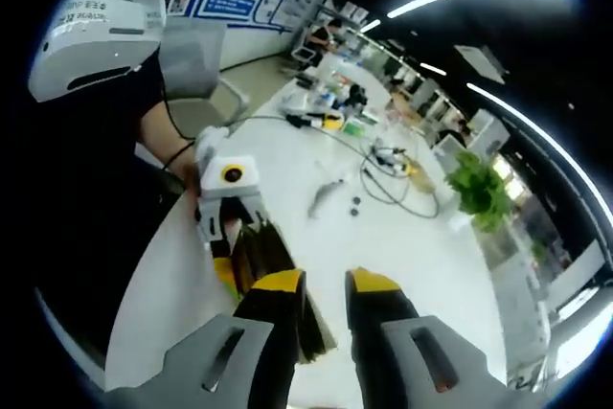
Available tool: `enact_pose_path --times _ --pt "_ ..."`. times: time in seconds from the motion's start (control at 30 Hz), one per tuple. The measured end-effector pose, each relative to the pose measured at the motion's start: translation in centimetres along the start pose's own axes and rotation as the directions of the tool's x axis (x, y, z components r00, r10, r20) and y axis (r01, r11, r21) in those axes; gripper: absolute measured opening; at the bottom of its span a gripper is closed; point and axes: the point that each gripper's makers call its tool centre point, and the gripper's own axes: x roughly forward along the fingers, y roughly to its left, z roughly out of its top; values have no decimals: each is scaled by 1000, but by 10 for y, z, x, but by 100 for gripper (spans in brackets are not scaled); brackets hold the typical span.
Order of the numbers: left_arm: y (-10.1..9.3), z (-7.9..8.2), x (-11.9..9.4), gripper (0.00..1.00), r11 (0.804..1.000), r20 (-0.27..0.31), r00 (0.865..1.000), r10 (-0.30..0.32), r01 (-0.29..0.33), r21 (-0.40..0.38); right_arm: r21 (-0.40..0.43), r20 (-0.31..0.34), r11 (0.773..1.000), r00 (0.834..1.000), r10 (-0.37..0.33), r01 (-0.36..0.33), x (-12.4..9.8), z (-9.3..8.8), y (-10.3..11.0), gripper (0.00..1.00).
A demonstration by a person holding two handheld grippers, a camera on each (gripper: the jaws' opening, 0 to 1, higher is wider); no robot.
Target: Extract single mask from mask box in order stack masks on table
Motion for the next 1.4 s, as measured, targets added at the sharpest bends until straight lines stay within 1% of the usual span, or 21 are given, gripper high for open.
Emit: enact_pose_path --times 0.07,0.2,0.3,0.7,0.77,0.93,0.97,1.07,1.2,1.27,1.3,1.33,1.4 --pt "0 0 0 32 1000 0 1000 0 0 -1 1 2 1000 1000 6 -6 2 0 0 15" --pt "0 0 0 32 1000 0 1000 0 0 -1 -34 -40 999 999 20 -21 7 -6 2 15" --pt "0 0 0 32 1000 0 1000 -1 1 0 -44 -56 999 998 29 -31 10 -8 4 15" --pt "0 0 -1 32 1000 1 1000 -2 2 -2 -41 -59 998 997 45 -47 8 -8 8 15" --pt "0 0 -1 32 1000 1 1000 -2 2 -2 -50 -73 997 996 57 -61 9 -10 10 13" --pt "0 0 -1 32 1000 1 1000 -2 2 -1 -61 -103 993 990 95 -102 11 -9 10 13" --pt "0 -1 -1 32 1000 1 1000 -2 2 -1 -55 -117 990 986 122 -129 11 -10 11 12" --pt "0 -1 -1 32 1000 1 1000 -1 1 0 -55 -144 984 977 158 -168 12 -10 12 12" --pt "0 -1 -1 32 1000 1 1000 -1 1 1 -65 -179 979 967 181 -195 15 -10 14 11" --pt "0 -1 -1 32 1000 1 1000 -2 2 1 -56 -204 973 956 210 -225 16 -12 16 10" --pt "0 -1 -1 32 1000 1 1000 -2 2 1 -35 -222 968 946 235 -249 17 -14 18 9" --pt "0 -1 -1 32 1000 1 1000 -3 3 1 -30 -230 966 942 244 -257 17 -14 18 9" --pt "0 0 0 32 1000 1 1000 -3 3 1 -47 -253 962 935 247 -267 20 -13 17 9"
